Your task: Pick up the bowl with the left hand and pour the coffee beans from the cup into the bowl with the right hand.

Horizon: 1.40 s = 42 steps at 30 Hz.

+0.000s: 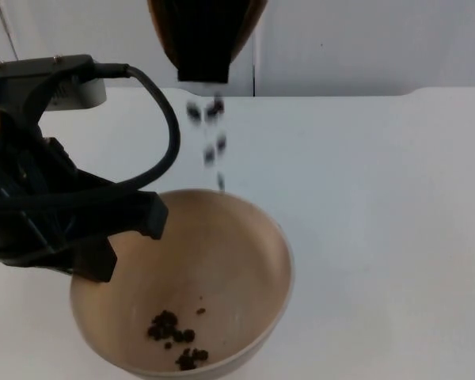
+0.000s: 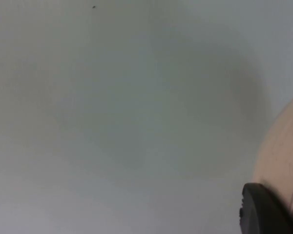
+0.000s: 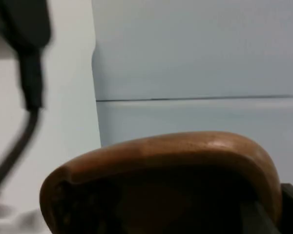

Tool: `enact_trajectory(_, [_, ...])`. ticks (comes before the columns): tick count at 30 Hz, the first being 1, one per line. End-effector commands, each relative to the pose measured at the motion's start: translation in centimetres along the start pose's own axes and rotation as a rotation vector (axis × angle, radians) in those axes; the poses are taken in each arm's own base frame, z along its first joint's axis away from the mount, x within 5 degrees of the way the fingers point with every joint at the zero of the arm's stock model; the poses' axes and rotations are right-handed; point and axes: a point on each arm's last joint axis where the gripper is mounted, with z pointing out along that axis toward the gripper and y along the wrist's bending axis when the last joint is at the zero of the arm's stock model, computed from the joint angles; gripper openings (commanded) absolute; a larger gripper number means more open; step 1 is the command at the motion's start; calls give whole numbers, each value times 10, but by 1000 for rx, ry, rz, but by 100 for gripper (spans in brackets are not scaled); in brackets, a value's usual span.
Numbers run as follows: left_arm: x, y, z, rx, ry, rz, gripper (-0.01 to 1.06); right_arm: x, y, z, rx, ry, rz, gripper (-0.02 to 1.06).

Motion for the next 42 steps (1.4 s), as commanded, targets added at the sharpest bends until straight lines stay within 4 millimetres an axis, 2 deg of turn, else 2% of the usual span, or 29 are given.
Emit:
enact_trajectory(1, [1, -2, -2, 14, -7, -15, 0, -5, 5, 1, 24, -8, -27, 0])
enact_trajectory(11, [1, -2, -2, 14, -7, -15, 0, -6, 7, 2, 26, -7, -19, 0])
enact_trajectory(27, [1, -2, -2, 14, -7, -15, 0, 5, -7, -7, -30, -14, 63, 0])
enact_trajectory(42, [1, -2, -2, 16, -4, -19, 0, 29, -21, 7, -128, 62, 263, 0])
